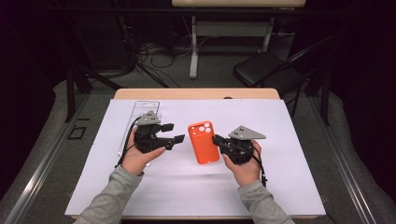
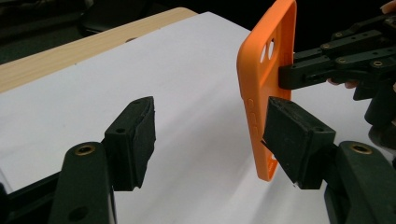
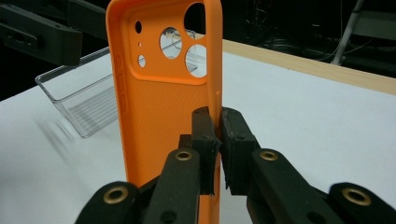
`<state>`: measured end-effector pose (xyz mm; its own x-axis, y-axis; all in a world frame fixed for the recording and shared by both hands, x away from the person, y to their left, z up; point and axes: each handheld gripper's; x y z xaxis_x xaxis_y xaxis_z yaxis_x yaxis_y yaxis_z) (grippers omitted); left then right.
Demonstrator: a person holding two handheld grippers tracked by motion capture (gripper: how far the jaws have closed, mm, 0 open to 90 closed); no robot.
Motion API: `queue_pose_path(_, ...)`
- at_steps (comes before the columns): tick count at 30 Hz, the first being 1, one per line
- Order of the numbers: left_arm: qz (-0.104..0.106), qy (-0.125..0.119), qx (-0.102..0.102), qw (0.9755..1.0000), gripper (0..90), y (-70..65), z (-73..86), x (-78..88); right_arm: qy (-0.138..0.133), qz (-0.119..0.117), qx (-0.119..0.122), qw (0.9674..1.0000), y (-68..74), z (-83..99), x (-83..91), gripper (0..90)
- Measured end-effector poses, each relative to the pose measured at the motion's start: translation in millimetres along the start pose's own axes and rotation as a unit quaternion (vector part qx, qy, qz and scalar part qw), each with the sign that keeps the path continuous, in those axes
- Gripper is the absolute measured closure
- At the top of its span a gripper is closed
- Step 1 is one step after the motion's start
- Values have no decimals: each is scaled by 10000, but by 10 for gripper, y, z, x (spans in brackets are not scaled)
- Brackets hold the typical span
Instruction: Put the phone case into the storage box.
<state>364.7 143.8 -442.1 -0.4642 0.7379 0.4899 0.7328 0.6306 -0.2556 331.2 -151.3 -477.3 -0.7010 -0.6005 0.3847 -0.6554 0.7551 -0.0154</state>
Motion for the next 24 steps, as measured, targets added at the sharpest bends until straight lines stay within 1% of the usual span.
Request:
queue_pose_path(8,-106,-91,-95,9999,345,-10,-15,31,19,50,25,10000,16,-1,-3,851)
queue_pose_path(13,-158,-90,-185,9997,345,-61,-21,30,76,102,93,9999,46,2,-21,851)
queue_pose_path(15,-208,-90,-255,9994,346,-90,-22,26,118,147,178,9997,60,2,-25,851)
queue_pose_path(17,-267,-43,-354,9990,346,-117,-24,21,126,163,217,9996,77,2,-30,851)
queue_pose_path(18,-294,-57,-384,9988,348,-131,-22,13,137,162,223,9995,85,1,-31,851)
queue_pose_path(21,-452,11,-555,9974,363,-169,-19,7,156,202,261,9993,115,0,-37,851)
queue_pose_path(24,-592,58,-675,9959,380,-205,-13,-5,195,240,335,9990,139,0,-45,851)
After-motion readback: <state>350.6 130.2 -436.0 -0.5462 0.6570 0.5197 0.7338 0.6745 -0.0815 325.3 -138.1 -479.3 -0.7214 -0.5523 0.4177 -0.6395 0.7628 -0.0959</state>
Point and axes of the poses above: each handheld gripper's, and its own axes: x roughly backward along the jaws, z roughly out of its underside, y roughly to its left, and after that the axes turned 7 degrees about x, right-handed
